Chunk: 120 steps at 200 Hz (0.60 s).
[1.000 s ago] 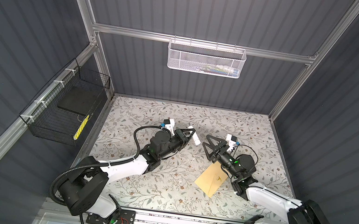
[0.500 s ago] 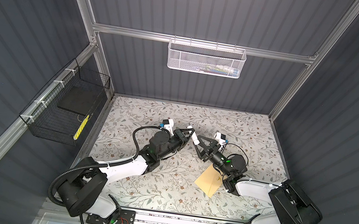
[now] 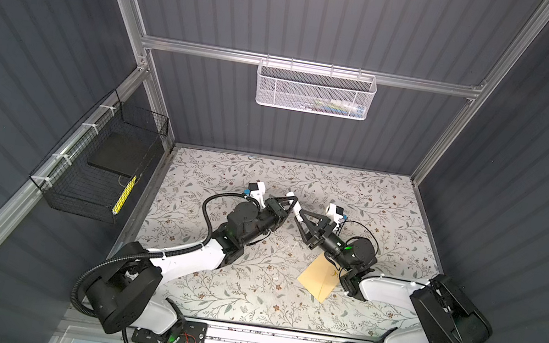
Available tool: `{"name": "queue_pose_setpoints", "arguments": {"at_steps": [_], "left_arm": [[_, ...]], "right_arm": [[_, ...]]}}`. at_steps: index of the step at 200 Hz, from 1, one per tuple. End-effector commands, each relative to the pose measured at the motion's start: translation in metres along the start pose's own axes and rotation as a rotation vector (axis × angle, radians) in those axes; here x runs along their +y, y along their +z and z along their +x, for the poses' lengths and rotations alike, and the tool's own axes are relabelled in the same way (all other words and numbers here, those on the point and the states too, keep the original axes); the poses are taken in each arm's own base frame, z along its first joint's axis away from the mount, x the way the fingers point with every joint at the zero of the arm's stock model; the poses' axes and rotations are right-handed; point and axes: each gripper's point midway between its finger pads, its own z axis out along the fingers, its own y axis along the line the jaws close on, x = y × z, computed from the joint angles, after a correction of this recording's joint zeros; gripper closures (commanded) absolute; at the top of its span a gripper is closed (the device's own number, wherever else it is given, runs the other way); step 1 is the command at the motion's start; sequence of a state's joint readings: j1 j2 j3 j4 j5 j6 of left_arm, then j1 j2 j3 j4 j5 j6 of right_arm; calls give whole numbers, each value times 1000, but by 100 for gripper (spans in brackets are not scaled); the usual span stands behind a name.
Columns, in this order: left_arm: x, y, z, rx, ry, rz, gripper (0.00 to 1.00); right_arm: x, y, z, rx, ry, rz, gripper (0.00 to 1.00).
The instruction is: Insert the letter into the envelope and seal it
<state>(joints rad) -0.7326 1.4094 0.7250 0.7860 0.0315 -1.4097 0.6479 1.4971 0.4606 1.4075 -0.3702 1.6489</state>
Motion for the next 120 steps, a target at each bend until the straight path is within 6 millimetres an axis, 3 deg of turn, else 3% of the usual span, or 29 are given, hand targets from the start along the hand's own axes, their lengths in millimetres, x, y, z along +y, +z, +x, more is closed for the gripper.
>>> {"name": "queue_pose_setpoints", "arguments": {"at_steps": [1,120], "left_arm": [[2,-5,-2,-21,24,-13,100],[3,-4,1,-4,30,-13,100]], "right_arm": [[18,-5,5,8,-36,-65,54],[10,-1,4,12,-35,-46,65]]}}
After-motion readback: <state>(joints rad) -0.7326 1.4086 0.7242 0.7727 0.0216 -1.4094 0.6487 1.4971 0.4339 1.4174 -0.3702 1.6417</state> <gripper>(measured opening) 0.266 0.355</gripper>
